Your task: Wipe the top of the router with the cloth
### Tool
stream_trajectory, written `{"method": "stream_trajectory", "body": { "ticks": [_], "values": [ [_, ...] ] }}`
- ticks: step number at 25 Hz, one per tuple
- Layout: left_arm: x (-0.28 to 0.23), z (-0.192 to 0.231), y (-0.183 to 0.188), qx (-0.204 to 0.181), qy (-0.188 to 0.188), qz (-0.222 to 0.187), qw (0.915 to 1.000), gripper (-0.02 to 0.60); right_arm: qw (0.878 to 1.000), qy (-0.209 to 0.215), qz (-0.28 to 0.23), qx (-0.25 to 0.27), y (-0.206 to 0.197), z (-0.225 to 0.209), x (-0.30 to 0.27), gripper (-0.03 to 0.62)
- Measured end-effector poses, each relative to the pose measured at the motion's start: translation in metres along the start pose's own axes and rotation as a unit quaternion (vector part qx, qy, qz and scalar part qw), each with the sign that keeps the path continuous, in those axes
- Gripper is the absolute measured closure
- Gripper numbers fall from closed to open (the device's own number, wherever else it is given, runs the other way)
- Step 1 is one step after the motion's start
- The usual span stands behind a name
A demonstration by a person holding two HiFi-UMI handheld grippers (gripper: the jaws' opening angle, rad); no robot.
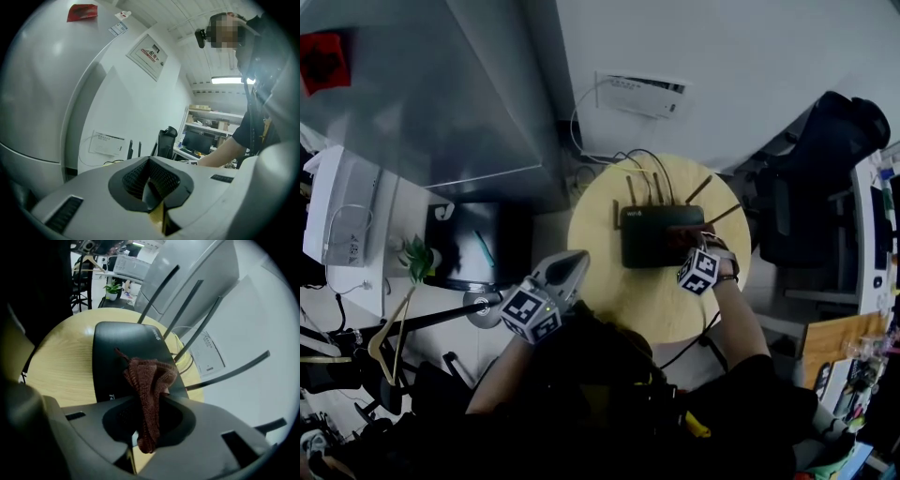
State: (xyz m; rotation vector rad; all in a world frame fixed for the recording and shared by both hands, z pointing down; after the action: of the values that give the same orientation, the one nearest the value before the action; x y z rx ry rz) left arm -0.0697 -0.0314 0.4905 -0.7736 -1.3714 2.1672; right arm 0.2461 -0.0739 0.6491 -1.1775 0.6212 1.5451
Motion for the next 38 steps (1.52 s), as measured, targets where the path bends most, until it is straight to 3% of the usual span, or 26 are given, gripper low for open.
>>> {"method": "stream_trajectory", "body": {
  "ticks": [7, 10, 22, 30, 35, 38],
  "values": [
    [-0.007, -0.006, -0.001, -0.003, -0.015, 0.002, 0.9999, 0.584, 0.993, 0.098, 0.0, -0.061, -0.009, 0.008, 0.017, 0.528],
    [-0.01, -0.01, -0.001, -0.003, -0.022, 0.002, 0.9997, 0.584, 0.99, 0.121, -0.004, -0.077, -0.006, 0.01, 0.03, 0.528],
    [-0.024, -0.024, 0.002, -0.011, -0.056, 0.008, 0.9983, 0.584, 0.987, 0.121, -0.007, -0.107, -0.026, 0.048, 0.03, 0.528],
    [-0.029, -0.027, 0.005, -0.013, -0.064, 0.005, 0.9979, 0.584, 0.987, 0.105, -0.014, -0.117, -0.015, 0.062, 0.04, 0.529],
    [-0.034, -0.035, 0.004, -0.016, -0.076, 0.007, 0.997, 0.584, 0.985, 0.148, -0.019, -0.083, -0.011, 0.091, 0.044, 0.53],
    [-0.038, -0.037, 0.005, -0.015, -0.08, 0.006, 0.9967, 0.584, 0.978, 0.131, -0.051, -0.151, -0.03, 0.085, 0.044, 0.531]
  ]
}}
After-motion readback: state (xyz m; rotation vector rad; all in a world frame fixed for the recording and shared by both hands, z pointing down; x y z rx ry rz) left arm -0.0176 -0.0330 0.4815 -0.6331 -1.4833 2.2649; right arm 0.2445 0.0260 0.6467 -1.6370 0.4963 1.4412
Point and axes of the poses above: the fingertips, and each gripper's own axes: x backward along the fingers, z to its left, y out of its top, the point moved 7 cm from there along x, backward along the fingers, and after that the axes turned 5 degrees about y, right-handed, at the moved point
